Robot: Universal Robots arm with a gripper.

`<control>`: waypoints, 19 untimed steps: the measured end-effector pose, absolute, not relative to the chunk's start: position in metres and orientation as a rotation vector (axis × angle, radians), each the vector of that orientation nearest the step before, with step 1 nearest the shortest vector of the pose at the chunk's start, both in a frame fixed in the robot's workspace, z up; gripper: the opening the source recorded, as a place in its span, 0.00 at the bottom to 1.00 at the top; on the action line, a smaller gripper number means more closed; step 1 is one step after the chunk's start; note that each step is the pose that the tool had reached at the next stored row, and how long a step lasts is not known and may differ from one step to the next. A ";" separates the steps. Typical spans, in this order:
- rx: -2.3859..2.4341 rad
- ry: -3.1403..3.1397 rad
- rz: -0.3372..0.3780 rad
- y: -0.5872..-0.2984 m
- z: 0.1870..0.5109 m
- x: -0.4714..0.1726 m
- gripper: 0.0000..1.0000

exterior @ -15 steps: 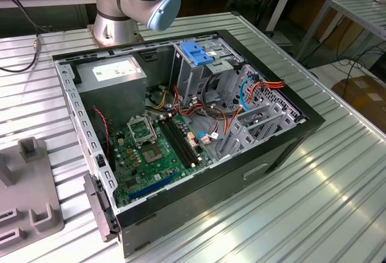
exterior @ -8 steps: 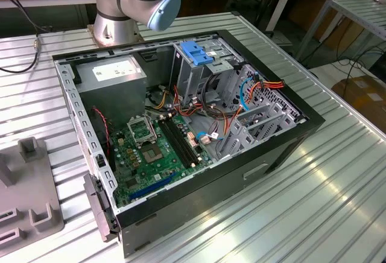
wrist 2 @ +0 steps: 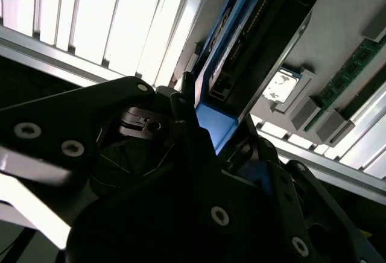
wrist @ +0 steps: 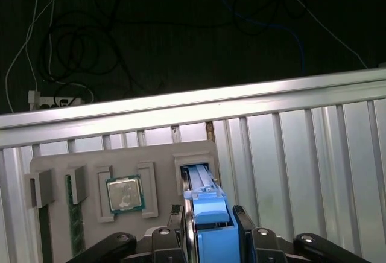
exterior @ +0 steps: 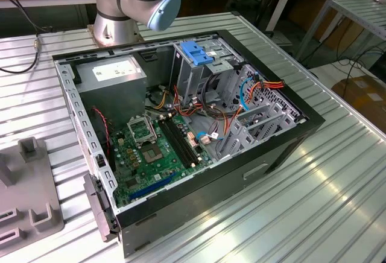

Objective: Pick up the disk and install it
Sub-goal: 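Pick up the disk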

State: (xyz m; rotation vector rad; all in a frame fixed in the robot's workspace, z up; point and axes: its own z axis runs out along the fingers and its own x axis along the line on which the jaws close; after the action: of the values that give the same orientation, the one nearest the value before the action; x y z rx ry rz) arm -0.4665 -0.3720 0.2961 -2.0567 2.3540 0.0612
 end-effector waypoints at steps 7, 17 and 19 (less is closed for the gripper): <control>-2.057 2.354 0.061 -0.372 0.294 -0.466 0.45; -2.057 2.354 0.061 -0.372 0.297 -0.466 0.45; -2.057 2.354 0.061 -0.372 0.298 -0.466 0.45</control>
State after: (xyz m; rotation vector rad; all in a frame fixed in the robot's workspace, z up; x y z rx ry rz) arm -0.4664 -0.3720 0.2976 -2.0567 2.3538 0.0612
